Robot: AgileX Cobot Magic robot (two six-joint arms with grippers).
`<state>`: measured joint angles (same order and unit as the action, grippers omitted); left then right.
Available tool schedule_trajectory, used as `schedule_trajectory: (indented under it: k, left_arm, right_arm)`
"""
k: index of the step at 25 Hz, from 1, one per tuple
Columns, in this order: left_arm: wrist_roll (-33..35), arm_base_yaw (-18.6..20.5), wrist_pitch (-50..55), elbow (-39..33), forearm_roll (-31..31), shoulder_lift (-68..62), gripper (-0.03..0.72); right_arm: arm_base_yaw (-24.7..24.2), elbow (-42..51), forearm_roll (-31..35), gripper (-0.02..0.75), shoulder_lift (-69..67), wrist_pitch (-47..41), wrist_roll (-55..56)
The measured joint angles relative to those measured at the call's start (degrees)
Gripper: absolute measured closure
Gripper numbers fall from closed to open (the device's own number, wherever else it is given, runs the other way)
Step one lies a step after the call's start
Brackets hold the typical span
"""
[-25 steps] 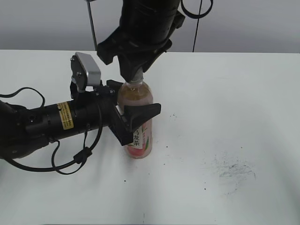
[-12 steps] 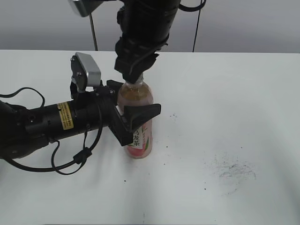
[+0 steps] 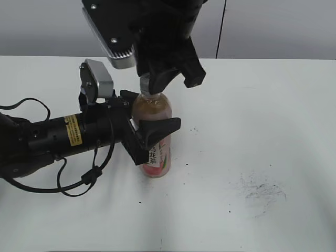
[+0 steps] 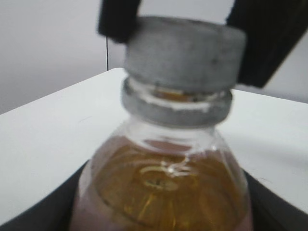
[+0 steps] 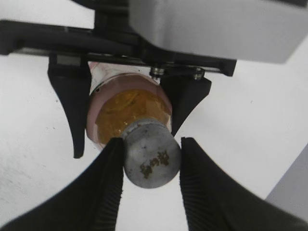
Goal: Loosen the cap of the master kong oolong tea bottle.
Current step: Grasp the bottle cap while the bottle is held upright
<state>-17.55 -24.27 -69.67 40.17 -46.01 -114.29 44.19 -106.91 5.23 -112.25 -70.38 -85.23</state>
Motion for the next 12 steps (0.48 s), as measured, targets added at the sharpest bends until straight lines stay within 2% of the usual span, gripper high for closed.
schedule_trajectory:
  k: [12]
  left_arm:
    - [0.0, 0.0, 0.0, 0.0, 0.1, 0.0, 0.244]
  right_arm:
    - [0.0, -0.1, 0.0, 0.467, 0.1, 0.2, -46.2]
